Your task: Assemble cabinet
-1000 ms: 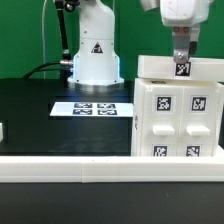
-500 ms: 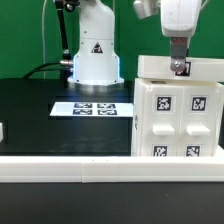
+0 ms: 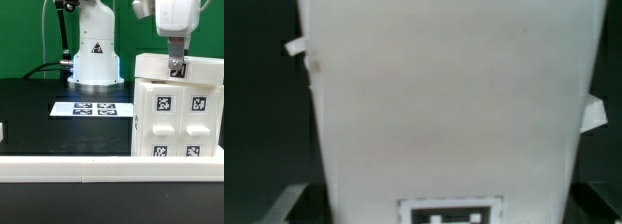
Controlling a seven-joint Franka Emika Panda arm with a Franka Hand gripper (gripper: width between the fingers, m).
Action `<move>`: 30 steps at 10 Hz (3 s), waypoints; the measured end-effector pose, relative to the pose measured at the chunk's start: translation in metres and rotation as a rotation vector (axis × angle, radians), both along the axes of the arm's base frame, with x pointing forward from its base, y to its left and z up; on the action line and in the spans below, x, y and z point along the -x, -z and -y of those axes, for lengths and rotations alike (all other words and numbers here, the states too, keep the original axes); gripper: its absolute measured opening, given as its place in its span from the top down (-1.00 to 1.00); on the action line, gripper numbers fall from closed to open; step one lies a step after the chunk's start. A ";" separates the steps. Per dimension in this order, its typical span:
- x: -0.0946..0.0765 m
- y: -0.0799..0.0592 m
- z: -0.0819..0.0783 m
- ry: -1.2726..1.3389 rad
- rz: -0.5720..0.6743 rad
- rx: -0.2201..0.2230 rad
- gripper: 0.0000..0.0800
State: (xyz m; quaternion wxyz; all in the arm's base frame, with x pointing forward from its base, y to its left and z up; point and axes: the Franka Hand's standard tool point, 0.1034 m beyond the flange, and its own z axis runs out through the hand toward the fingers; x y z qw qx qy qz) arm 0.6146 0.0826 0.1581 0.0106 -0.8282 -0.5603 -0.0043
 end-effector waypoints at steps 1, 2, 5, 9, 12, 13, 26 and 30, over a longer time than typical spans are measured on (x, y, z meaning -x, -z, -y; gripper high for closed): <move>0.000 0.000 0.000 0.008 0.000 0.000 -0.39; 0.000 0.000 0.000 0.097 -0.002 0.000 -0.39; 0.000 0.001 0.000 0.355 -0.009 -0.001 -0.39; 0.001 0.001 -0.002 0.770 0.020 -0.018 -0.39; 0.000 0.001 -0.004 1.091 0.019 -0.030 -0.39; 0.000 0.001 -0.004 1.180 0.017 -0.033 -0.39; -0.003 0.002 -0.005 2.140 0.002 -0.134 -0.39; -0.003 0.002 -0.006 2.397 -0.047 -0.158 -0.39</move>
Offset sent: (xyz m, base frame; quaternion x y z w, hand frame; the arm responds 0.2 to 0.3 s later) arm 0.0000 0.0000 0.0000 0.0000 0.0000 0.1938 0.9810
